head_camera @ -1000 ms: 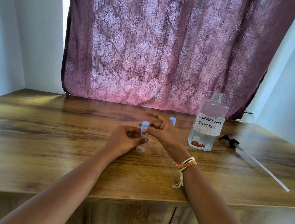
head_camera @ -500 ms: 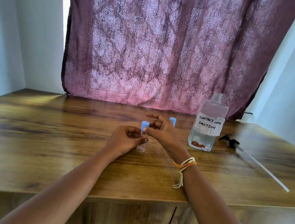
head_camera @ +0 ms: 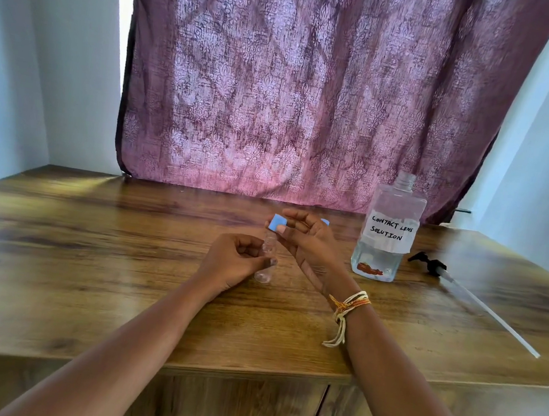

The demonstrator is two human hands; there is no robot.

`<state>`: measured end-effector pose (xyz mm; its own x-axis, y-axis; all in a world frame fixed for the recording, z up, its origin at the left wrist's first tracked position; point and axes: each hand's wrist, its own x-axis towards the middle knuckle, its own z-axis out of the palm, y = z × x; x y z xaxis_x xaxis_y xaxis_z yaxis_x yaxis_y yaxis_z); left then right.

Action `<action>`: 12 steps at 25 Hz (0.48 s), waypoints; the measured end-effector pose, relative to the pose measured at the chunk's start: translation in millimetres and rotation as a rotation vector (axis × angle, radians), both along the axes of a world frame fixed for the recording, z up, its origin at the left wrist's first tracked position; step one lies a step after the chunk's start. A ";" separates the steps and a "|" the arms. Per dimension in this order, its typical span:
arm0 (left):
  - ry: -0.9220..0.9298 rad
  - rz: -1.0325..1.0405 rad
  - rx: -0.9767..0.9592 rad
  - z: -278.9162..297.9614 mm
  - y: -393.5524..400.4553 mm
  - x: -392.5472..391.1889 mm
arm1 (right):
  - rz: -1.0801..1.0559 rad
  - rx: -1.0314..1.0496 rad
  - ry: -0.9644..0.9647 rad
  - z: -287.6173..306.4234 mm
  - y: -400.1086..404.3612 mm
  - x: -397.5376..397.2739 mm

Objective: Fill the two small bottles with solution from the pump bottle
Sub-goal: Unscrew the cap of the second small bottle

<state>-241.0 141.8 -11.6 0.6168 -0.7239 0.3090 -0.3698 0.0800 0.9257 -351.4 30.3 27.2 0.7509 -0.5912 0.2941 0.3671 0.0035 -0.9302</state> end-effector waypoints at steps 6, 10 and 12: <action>-0.063 0.042 -0.010 4.9 2.4 -4.6 | -0.130 -0.039 0.112 -7.1 -10.5 6.2; -0.088 0.085 0.001 3.6 -0.4 -3.1 | -0.390 -0.663 0.443 -12.5 -20.6 11.3; -0.084 0.096 0.009 3.2 -1.7 -1.7 | -0.397 -0.800 0.525 -10.3 -20.3 14.0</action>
